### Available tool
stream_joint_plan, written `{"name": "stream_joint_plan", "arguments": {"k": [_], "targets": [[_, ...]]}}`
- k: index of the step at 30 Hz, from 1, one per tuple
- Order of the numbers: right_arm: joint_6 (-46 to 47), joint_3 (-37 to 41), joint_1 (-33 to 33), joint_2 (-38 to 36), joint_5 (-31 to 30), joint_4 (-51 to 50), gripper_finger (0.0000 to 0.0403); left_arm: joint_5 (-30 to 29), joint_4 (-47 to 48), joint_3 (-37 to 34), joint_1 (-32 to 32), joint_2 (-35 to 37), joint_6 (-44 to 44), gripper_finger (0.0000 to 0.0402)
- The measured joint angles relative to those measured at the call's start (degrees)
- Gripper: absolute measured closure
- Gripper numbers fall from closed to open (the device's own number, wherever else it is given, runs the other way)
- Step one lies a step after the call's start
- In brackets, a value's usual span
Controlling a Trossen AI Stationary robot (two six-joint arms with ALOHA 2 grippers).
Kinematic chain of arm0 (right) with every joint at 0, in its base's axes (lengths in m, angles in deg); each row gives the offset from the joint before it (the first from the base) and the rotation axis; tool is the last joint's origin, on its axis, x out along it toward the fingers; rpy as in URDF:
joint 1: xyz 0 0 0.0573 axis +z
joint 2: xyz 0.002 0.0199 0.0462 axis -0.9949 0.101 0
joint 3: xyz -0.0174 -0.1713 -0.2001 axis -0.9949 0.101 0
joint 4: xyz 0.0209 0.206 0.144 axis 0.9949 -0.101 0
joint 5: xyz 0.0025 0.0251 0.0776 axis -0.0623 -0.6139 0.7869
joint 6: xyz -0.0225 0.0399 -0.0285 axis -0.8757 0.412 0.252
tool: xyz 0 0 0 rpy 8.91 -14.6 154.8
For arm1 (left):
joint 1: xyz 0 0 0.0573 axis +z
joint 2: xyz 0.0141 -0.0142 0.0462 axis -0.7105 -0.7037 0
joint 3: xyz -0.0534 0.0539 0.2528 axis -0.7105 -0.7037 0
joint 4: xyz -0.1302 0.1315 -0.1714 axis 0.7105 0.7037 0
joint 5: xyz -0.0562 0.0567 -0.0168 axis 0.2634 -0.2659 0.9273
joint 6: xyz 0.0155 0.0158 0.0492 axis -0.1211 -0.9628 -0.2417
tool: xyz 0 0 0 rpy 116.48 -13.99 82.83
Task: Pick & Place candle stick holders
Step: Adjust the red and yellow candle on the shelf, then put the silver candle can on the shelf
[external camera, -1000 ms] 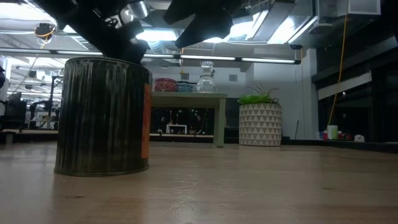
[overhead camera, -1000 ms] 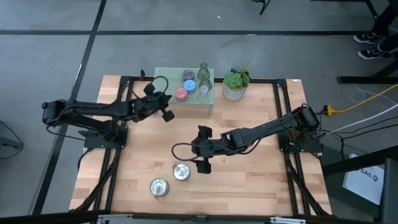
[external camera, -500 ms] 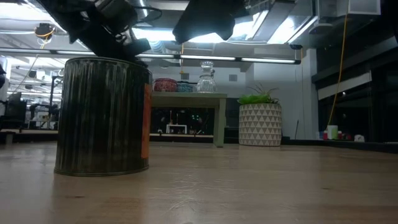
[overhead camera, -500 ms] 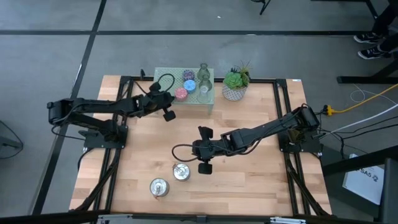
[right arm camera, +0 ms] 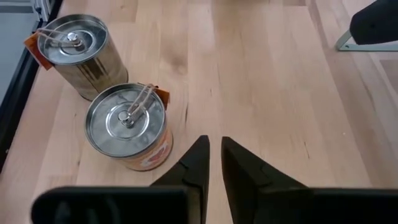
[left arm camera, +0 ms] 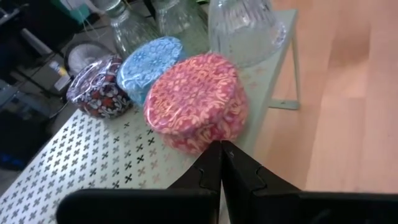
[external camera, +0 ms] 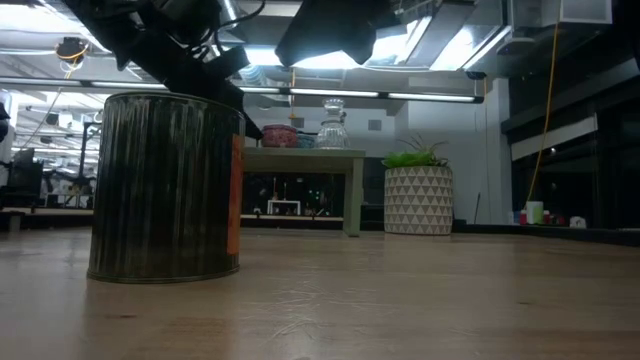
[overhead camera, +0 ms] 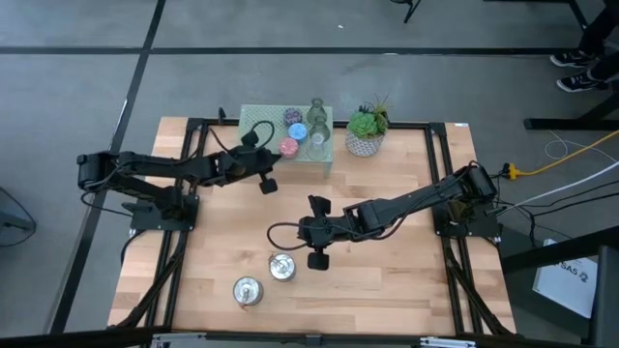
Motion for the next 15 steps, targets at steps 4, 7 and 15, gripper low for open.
{"name": "stream_joint_plan", "arguments": {"k": [4, 7, 15], "targets": [[0.0, 0.0, 0.0, 0.0, 0.0, 0.2, 0.0359, 0.4, -0.7, 0.0, -0.4, 0.0, 0.0, 0.0400], [0.0, 0.0, 0.0, 0.0, 0.0, 0.2, 0.0359, 1.6, -1.6, 0.0, -0.4, 0.0, 0.0, 0.0398], [0.0, 0.0, 0.0, 0.0, 0.0, 0.1, 0.0359, 5.8, -1.2, 0.0, -5.3, 5.0, 2.0, 0.0399]]}}
